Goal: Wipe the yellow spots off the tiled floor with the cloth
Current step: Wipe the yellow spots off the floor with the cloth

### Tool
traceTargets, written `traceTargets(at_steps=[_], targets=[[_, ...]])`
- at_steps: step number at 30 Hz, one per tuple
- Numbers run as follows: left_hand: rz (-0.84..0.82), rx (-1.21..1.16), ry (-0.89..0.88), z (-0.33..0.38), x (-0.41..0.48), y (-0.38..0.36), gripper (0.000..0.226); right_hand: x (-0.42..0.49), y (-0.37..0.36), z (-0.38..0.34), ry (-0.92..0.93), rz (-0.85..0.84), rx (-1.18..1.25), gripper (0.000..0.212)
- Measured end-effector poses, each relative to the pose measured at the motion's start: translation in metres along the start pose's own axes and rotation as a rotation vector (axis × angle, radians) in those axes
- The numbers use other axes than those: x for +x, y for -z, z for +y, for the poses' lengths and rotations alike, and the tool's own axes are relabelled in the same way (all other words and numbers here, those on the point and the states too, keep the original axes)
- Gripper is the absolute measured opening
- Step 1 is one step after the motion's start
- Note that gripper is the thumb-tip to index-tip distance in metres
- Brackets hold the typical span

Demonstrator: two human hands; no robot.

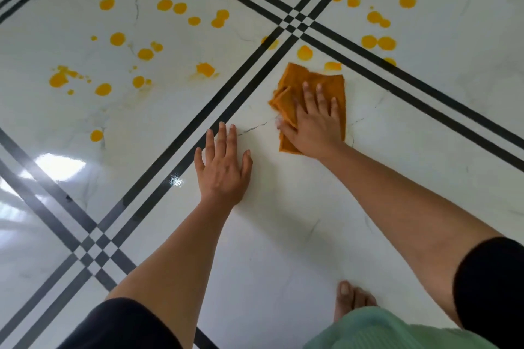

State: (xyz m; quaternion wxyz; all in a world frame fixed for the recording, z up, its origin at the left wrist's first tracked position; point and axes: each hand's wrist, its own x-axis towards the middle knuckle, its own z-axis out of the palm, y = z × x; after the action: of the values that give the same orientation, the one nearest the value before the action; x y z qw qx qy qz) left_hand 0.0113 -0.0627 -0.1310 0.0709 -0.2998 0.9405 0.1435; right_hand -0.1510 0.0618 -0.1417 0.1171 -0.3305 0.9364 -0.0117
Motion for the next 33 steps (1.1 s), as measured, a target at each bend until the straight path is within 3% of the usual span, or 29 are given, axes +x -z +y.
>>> traceTargets(at_steps=[2, 4, 10, 14, 18, 23, 28, 33], targets=[[0.017, 0.004, -0.003, 0.005, 0.004, 0.002, 0.06, -0.012, -0.004, 0.007, 0.257, -0.04, -0.091, 0.077], [0.031, -0.011, -0.006, 0.013, 0.007, 0.004, 0.06, -0.015, 0.001, 0.02, 0.392, -0.093, -0.121, 0.079], [0.097, -0.091, -0.108, 0.069, 0.033, 0.013, 0.06, -0.017, 0.023, 0.051, 0.285, -0.165, -0.074, 0.092], [-0.086, -0.048, -0.143, 0.118, 0.053, 0.013, 0.061, -0.023, 0.05, 0.083, 0.185, -0.221, -0.003, 0.087], [-0.228, -0.063, 0.015, 0.15, 0.052, -0.005, 0.07, -0.01, 0.069, 0.098, 0.12, -0.224, 0.016, 0.072], [-0.12, -0.017, 0.029, 0.16, 0.062, -0.032, 0.071, -0.002, 0.061, 0.103, -0.007, -0.1, 0.116, 0.06], [-0.055, 0.059, -0.177, 0.153, 0.111, -0.03, 0.072, -0.012, 0.059, 0.117, 0.021, -0.167, 0.033, 0.059], [-0.063, 0.022, -0.102, 0.169, 0.157, -0.019, 0.072, -0.013, 0.072, 0.122, 0.031, -0.243, 0.026, 0.059]])
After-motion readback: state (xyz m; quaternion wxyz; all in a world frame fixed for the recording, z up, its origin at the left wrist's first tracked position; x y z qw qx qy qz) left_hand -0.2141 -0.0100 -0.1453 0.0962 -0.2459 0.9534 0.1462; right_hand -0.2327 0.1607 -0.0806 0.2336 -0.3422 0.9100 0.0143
